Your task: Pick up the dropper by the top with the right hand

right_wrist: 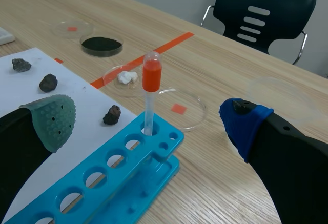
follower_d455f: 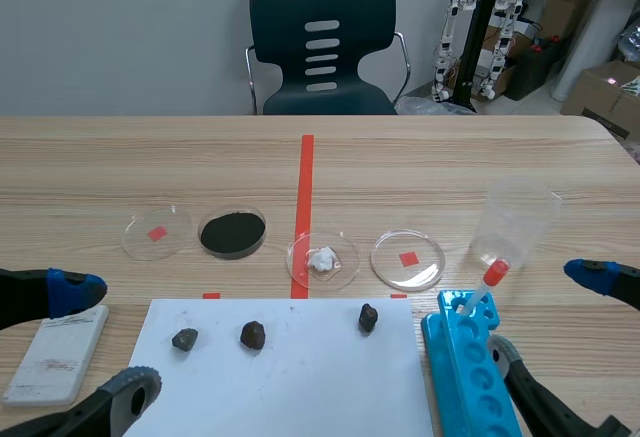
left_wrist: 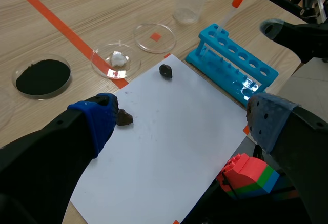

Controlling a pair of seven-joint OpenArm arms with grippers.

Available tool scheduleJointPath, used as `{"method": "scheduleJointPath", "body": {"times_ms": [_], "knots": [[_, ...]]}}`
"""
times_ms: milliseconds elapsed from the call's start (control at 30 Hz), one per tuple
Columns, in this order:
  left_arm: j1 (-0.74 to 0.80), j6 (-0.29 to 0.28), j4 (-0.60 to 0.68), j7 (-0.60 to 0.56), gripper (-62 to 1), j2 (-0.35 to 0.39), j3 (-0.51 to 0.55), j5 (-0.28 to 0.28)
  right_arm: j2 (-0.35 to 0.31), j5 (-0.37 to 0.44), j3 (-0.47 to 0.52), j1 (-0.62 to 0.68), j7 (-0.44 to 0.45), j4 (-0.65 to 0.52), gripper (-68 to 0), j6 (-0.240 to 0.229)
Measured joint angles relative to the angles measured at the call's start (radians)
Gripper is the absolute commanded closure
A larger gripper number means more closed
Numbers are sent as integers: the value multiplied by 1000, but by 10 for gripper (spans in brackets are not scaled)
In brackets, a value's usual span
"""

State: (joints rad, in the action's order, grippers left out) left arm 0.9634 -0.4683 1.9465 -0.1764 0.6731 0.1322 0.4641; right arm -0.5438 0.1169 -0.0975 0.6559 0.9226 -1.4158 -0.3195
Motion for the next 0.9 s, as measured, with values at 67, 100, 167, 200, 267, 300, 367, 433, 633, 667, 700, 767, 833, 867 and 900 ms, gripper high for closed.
{"method": "scheduleJointPath", "body": {"times_ms": [67,100,167,200,267,300,367,433,633,667,700,767,833,867,900], "knots": [[0,0,0,0,-525,0,0,0,22,-1,-11,-34,3,20,-586,-6],[0,0,0,0,-525,0,0,0,32,-1,-11,-49,10,30,-586,-15],[0,0,0,0,-525,0,0,0,47,-2,-11,-77,17,46,-586,-18],[0,0,0,0,-525,0,0,0,53,-6,-11,-87,19,54,-586,-19],[0,0,0,0,-525,0,0,0,65,-23,-11,-109,27,64,-586,-29],[0,0,0,0,-525,0,0,0,73,-27,-11,-118,31,68,-586,-29],[0,0,0,0,-525,0,0,0,89,-28,-11,-133,37,73,-586,-29],[0,0,0,0,-525,0,0,0,106,-29,-11,-148,42,82,-567,-29],[0,0,0,0,-525,0,0,0,143,-75,-11,-191,69,136,-524,-34],[0,0,0,0,-525,0,0,0,148,-83,-11,-196,81,147,-524,-35],[0,0,0,0,-525,0,0,1,153,-90,-11,-199,91,157,-524,-37],[0,0,0,0,-525,0,0,1,156,-107,-11,-206,117,174,-524,-37],[0,0,0,0,-525,0,0,1,156,-123,-11,-210,132,188,-524,-40],[0,0,0,0,-525,0,0,1,156,-136,-11,-213,136,193,-524,-40],[0,0,0,0,-525,0,0,1,157,-140,-12,-215,141,197,-524,-40]]}}
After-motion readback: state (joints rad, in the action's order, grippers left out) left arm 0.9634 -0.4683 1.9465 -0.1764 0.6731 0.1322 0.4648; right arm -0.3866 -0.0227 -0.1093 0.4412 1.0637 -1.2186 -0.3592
